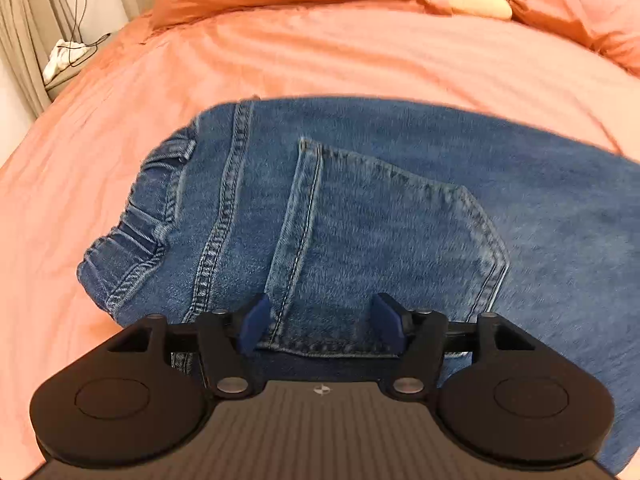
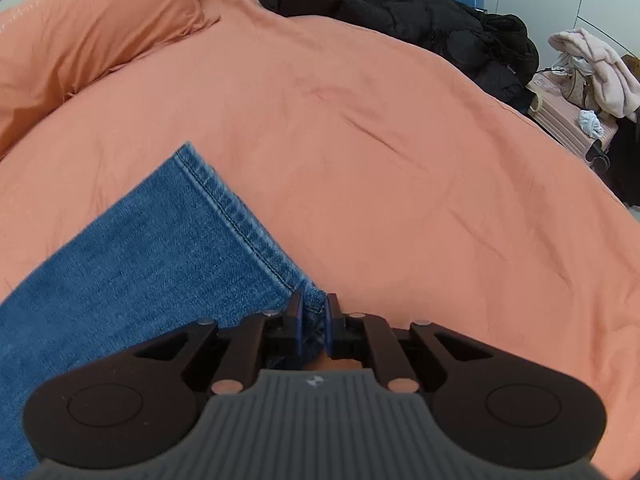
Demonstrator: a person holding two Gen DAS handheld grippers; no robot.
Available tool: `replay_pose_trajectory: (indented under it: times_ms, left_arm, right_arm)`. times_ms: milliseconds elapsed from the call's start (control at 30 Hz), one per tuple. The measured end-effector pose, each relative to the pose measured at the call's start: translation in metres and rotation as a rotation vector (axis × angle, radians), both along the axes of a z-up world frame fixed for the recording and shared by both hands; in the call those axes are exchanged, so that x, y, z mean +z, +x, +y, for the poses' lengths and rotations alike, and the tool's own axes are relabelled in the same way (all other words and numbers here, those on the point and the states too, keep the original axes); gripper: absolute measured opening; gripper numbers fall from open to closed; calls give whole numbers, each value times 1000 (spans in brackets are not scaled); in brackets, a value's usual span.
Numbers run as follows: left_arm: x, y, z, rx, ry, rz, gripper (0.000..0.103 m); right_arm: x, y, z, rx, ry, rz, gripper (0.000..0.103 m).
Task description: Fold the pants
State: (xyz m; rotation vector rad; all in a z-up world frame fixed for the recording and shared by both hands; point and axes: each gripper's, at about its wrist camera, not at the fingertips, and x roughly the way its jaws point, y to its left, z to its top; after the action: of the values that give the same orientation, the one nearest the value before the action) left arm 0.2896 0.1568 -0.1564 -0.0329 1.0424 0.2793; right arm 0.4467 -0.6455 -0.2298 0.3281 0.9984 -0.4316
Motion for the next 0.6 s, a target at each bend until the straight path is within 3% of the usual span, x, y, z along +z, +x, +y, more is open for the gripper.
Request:
replay_pose_trajectory:
  times_ms: [100, 233, 333, 433, 600]
  left_arm:
    - [13, -3, 1, 12, -22, -54, 71]
    - [27, -3, -6, -21, -66, -98, 69]
    - [32, 6, -24, -100, -132, -72, 60]
    - [32, 20, -57, -240, -175, -34, 46]
    - [21, 46, -124, -412, -225, -8, 46]
  right_arm:
    - [12, -10, -10, -63, 49, -26, 35]
    - [17, -30, -26, -135, 220, -92, 54]
    - [6, -41, -30, -193, 324, -113, 55]
    - [-9, -46, -31, -231, 398, -131, 43]
    - [-28, -49, -39, -264, 495, -204, 40]
